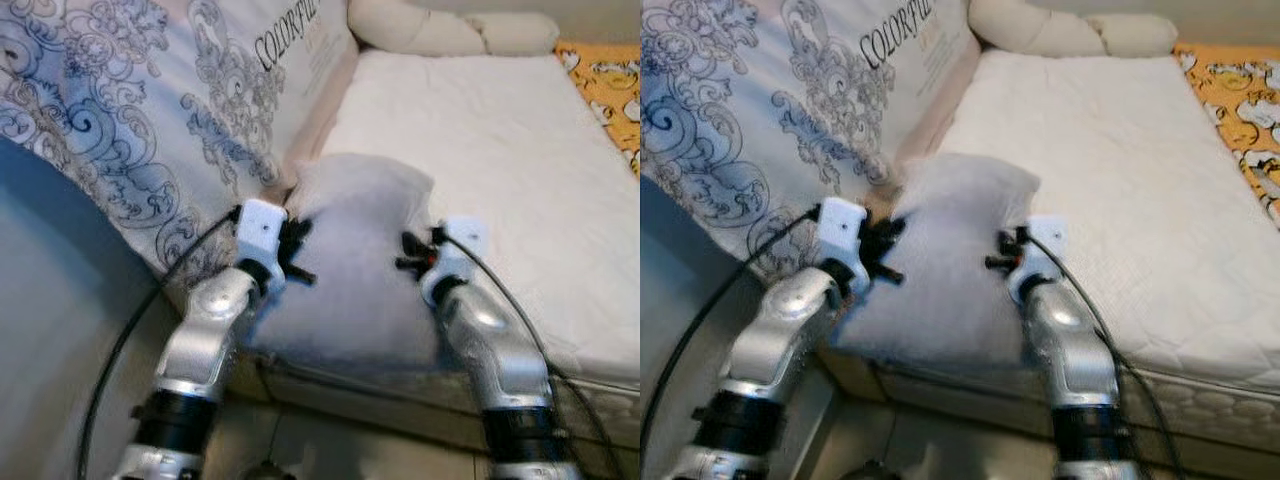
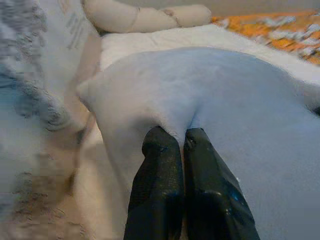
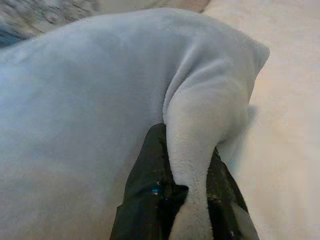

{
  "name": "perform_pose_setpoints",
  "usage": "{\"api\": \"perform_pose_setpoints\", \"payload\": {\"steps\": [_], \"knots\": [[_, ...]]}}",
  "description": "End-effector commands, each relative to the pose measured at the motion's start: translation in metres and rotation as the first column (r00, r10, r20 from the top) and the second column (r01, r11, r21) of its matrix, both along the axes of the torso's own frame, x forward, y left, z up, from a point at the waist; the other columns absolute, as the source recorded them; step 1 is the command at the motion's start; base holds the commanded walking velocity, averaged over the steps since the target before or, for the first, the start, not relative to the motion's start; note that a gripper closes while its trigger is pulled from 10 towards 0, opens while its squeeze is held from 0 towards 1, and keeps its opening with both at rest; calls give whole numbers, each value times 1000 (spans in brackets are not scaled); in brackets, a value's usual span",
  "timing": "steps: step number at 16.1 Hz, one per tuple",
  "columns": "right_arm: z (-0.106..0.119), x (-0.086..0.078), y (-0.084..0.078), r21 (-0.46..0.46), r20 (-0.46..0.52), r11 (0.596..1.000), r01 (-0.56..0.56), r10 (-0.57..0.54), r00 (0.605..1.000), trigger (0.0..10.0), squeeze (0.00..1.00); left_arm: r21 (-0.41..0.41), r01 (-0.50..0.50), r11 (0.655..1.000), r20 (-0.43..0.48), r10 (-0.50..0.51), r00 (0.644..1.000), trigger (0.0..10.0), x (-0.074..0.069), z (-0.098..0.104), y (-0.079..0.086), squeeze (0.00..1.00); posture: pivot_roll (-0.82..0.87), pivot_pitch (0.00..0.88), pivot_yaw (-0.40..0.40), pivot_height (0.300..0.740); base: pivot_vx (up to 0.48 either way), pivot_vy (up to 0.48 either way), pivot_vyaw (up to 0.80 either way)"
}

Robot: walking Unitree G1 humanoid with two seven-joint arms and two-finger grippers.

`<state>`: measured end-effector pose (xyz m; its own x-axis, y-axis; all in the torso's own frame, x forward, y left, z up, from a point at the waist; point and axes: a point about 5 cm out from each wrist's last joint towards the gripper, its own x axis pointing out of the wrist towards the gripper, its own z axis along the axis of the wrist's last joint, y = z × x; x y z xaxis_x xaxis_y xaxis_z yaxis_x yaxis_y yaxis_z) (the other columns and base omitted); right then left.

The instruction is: Clean up the room

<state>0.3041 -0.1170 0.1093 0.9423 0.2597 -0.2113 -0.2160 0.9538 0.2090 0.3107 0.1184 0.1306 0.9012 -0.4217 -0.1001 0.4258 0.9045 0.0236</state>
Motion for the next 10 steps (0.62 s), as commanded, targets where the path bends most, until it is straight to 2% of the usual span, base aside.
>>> {"api": "perform_pose_setpoints", "payload": {"steps": [1, 10], "knots": [[4, 3, -5, -11, 18, 1000, 14, -14, 1000, 10000, 0, -18, -1, 1000, 55, 2, 999, 10000, 5, 13, -2, 0, 21, 0, 59, 740, 307, 0, 0], [5, 8, 0, -16, 23, 999, -27, 28, 999, 10000, 0, -23, -51, 998, 42, 52, 998, 10000, -1, 8, 10, 0, 45, 0, 32, 740, 309, 0, 0]]}}
